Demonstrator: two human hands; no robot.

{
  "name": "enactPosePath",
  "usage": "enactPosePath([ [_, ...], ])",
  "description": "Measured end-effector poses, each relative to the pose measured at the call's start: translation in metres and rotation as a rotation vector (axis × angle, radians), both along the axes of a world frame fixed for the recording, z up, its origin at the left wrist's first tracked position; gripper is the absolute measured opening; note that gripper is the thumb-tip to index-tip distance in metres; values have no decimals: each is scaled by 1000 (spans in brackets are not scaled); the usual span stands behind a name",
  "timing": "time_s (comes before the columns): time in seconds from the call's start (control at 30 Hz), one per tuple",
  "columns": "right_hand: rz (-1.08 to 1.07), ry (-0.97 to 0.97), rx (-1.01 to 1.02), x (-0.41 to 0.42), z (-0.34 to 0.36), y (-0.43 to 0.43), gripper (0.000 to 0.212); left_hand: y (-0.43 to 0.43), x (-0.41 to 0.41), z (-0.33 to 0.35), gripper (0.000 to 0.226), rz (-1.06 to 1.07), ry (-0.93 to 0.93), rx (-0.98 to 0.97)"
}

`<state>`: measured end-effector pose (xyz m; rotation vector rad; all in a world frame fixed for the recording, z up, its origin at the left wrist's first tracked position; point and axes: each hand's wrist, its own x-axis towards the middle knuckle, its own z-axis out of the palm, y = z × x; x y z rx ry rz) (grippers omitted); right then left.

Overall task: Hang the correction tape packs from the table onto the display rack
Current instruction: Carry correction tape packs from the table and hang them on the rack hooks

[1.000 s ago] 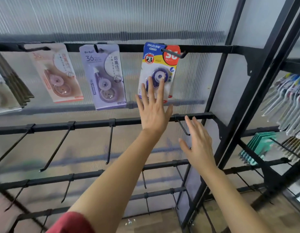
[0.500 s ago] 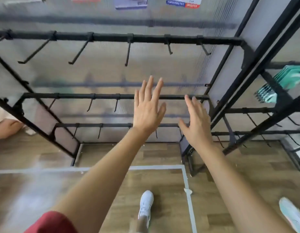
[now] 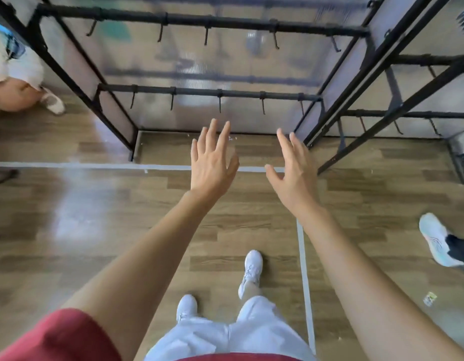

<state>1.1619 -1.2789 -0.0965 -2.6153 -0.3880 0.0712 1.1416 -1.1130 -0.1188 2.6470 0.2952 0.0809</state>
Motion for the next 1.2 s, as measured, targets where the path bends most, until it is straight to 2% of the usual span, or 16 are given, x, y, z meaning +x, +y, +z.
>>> enactPosePath([
  [0.27,49,80,-87,-124,-20,68,67,71,-144,-25,67,4,114,-28],
  [0.5,174,156,-133,-211,-34,118,68,107,-250,-35,64,167,171,-46],
  [0.67,312,194,-144,-273,-41,155,69,126,-336,-40,65,360,181,-44],
  [0.87,579,242,-159,-368,-50,208,70,146,-457,-42,64,634,230,-71],
  [1.2,1037,253,-180,-557,-58,358,70,242,-689,-41,64,1127,260,-86],
])
